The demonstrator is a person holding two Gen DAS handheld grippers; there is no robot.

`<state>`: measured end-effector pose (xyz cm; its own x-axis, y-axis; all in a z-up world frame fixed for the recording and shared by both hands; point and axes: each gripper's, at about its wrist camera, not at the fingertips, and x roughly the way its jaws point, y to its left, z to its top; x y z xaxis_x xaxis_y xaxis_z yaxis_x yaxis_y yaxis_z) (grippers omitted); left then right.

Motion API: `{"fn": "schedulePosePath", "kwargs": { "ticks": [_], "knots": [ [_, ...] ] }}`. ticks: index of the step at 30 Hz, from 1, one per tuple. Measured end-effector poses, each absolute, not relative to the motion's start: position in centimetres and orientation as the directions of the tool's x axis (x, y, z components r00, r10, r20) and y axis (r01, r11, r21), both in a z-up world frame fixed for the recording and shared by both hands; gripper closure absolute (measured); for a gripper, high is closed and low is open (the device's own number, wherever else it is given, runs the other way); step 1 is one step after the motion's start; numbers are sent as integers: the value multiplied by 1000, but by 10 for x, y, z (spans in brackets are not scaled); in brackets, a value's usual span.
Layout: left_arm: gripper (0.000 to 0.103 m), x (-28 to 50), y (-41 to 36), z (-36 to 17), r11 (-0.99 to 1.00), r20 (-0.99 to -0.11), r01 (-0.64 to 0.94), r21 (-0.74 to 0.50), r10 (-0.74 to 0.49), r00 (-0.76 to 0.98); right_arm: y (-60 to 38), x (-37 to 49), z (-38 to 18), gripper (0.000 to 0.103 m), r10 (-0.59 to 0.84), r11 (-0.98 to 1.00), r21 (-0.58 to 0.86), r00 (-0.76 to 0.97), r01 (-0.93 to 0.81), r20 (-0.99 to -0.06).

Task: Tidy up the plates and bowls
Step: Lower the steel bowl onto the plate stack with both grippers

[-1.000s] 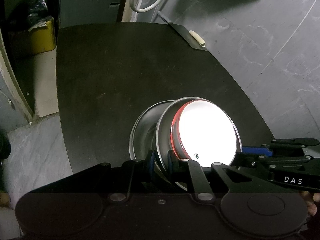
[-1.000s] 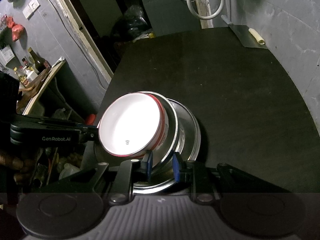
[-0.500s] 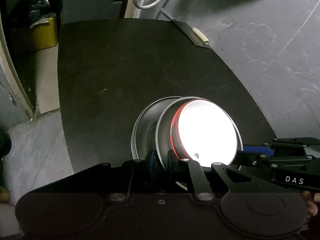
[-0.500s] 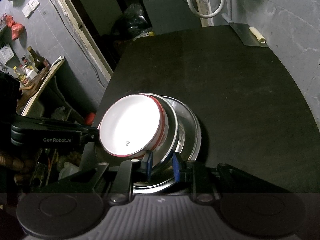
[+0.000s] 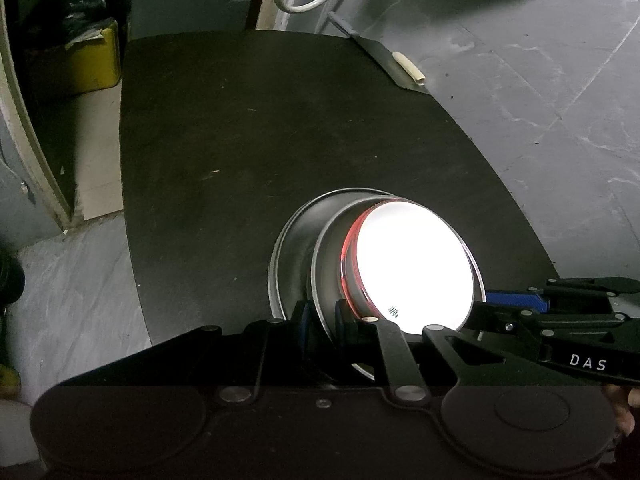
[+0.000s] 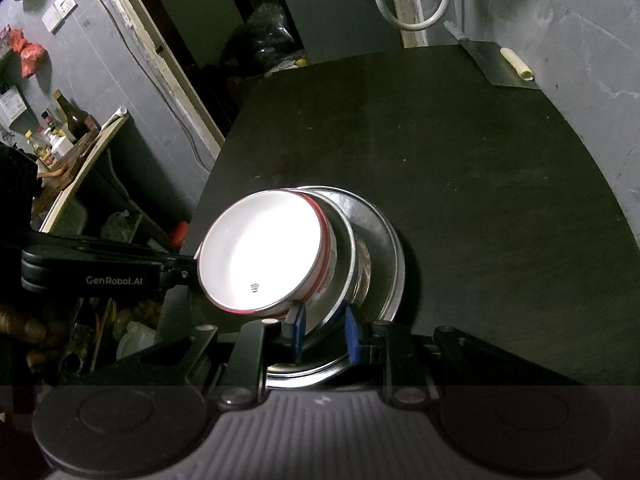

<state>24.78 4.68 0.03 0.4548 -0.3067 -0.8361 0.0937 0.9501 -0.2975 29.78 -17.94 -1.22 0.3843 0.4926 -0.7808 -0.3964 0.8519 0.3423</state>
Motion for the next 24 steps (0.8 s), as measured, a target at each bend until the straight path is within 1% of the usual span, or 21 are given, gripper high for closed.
{"fn": "schedulePosePath", "kwargs": {
  "ticks": [24],
  "knots": [
    [89, 245, 48, -1, 950, -834, 74, -303, -302, 461, -179, 300, -13, 79, 484, 858, 339, 388, -385, -784]
  ]
}}
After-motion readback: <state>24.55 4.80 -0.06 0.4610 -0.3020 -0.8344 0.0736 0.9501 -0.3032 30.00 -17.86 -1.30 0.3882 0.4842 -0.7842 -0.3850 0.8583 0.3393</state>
